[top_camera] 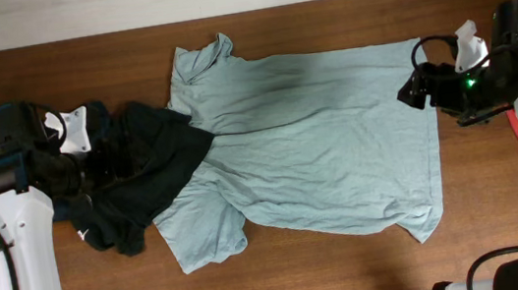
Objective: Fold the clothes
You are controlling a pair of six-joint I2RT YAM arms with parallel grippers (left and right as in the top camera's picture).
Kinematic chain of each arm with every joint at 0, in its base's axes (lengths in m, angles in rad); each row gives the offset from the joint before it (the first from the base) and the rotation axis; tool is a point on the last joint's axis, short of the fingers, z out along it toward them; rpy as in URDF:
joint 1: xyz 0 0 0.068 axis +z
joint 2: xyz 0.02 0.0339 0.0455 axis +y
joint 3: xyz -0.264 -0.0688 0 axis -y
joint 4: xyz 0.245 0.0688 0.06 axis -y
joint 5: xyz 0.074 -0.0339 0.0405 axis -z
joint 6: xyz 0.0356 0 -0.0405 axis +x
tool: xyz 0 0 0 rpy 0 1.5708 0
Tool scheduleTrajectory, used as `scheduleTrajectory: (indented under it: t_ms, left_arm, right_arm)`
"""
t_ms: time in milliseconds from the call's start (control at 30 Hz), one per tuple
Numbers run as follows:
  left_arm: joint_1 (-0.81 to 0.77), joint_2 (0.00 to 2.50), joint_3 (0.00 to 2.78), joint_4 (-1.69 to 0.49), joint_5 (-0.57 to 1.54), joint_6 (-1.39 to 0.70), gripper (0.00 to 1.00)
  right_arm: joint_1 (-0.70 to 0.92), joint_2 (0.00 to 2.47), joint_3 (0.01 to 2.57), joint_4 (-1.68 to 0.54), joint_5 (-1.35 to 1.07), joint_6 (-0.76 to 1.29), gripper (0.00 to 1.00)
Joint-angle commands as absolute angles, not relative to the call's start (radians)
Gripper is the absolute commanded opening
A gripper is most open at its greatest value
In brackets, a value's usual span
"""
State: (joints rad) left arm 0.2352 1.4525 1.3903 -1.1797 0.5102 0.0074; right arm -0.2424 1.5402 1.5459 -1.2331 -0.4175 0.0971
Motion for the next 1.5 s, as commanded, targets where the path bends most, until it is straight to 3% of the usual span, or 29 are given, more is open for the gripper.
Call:
scheduleTrajectory:
  t_ms: [0,133,300,367,633,800,933,1000,1033,1100,1233,1467]
  left_arm:
    - [0.232,1.421,1.467,-1.196,0.535,0.051,0.92]
    - [0.232,1.366,1.554,-1.262,0.507,0.089,0.89]
    - [0.232,1.206,1.613,-1.307,0.286,0.072,0.89]
    - [0.232,1.129,1.613,-1.317,0.200,0.043,0.99]
    - [0.232,0.991,1.612,-1.379,0.000,0.034,0.99]
    - [0.232,1.013,1.605,-1.378,-0.023,0.035,0.99]
    - [0.232,1.047,1.605,-1.378,-0.023,0.035,0.99]
    - [0.232,1.058,1.605,-1.365,-0.005,0.034,0.99]
    - [0.232,1.063,1.605,-1.363,0.037,0.034,0.99]
    - [0.232,1.071,1.605,-1.362,0.104,0.035,0.99]
    - [0.232,1.147,1.604,-1.375,0.135,0.038,0.99]
    - [0.232,1.399,1.584,-1.384,0.018,0.005,0.99]
  right_arm:
    - [-0.241,1.546,1.536,-1.210,-0.464,0.067,0.92]
    - [-0.241,1.546,1.536,-1.183,-0.476,0.054,0.95]
    - [-0.240,1.546,1.536,-1.163,-0.542,0.014,0.96]
    - [-0.240,1.546,1.536,-1.162,-0.543,0.014,0.96]
    - [-0.240,1.546,1.536,-1.170,-0.543,0.015,0.99]
    - [-0.183,1.547,1.533,-1.185,-0.530,0.019,0.99]
    - [-0.143,1.575,1.516,-1.193,-0.266,0.210,0.99]
    - [-0.143,1.613,1.468,-1.219,-0.287,0.229,1.00]
    - [-0.145,1.629,1.443,-1.226,-0.286,0.231,0.93]
    - [-0.150,1.652,1.388,-1.224,-0.275,0.257,0.92]
    - [-0.208,1.715,1.202,-1.089,-0.326,0.337,0.89]
    - [-0.216,1.715,1.162,-0.981,-0.491,0.228,0.94]
